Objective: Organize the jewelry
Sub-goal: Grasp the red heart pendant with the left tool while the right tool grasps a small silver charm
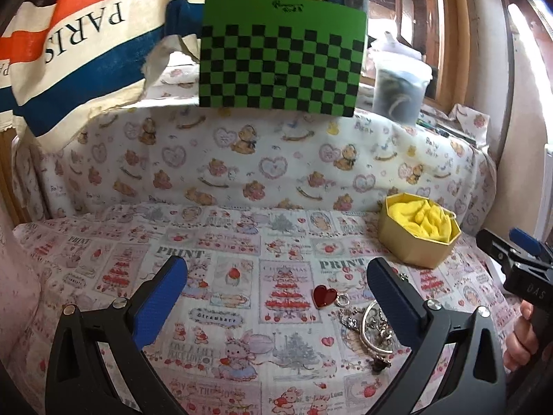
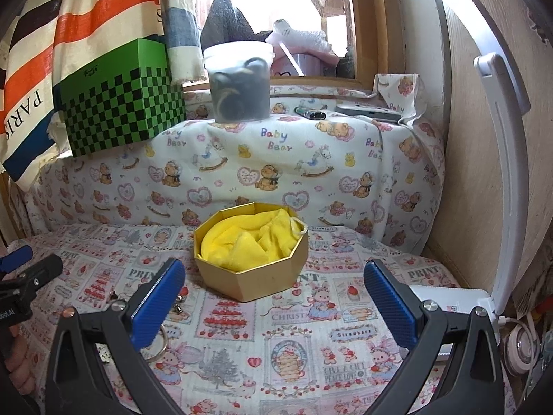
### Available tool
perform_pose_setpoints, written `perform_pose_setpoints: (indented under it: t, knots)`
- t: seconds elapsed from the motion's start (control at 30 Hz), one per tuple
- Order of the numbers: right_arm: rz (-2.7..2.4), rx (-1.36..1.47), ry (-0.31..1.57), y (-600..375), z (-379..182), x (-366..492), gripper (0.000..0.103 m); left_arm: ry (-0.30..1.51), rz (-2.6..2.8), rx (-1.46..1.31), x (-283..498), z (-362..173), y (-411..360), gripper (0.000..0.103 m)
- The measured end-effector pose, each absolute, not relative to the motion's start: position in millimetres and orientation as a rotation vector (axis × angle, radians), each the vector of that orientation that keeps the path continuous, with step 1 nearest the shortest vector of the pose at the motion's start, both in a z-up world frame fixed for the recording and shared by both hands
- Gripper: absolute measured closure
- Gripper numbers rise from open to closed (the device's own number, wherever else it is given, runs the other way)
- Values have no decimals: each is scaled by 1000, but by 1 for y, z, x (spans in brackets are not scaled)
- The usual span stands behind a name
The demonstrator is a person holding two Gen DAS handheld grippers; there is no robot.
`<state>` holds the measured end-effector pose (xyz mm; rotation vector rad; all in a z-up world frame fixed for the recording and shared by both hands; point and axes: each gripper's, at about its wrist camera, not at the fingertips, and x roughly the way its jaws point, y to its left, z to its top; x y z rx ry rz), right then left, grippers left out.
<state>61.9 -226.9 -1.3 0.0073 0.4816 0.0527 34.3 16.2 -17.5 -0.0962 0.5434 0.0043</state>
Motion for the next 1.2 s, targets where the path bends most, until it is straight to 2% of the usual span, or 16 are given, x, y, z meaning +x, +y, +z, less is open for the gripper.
perform_pose_setpoints:
  t: [0.27,0.33,0.37,0.5,0.53,0.6,0.63,0.77,0.9,0.97,1.1,1.2]
  knots:
    - [91,55,544,-228,-9,68,0,548,-52,-87,39,-13,16,0]
    - [95,61,555,-228,-11,69,0,558,-69,-70,41,-13,15,7]
    - [103,67,564,-228,-12,70,1,574,-82,-74,43,-14,16,14]
    - [127,77,592,-229,-15,73,9,653,-210,-122,49,-17,15,27]
    - [134,83,599,-229,-15,74,11,661,-227,-118,49,-18,12,33]
    - [149,98,616,-230,-17,75,20,669,-254,-86,47,-19,4,49]
    - [157,106,626,-230,-18,76,23,674,-268,-67,46,-21,-1,52]
    - [212,151,689,-230,-25,81,46,725,-348,-29,45,-29,-16,69]
    - [240,166,728,-227,-28,83,63,774,-412,-3,42,-34,-29,71]
    - [246,167,732,-226,-28,83,68,782,-430,15,38,-35,-35,75]
    - [250,159,732,-223,-27,82,68,780,-432,54,34,-36,-44,86]
    - [256,143,731,-220,-27,82,70,789,-444,75,36,-41,-49,90]
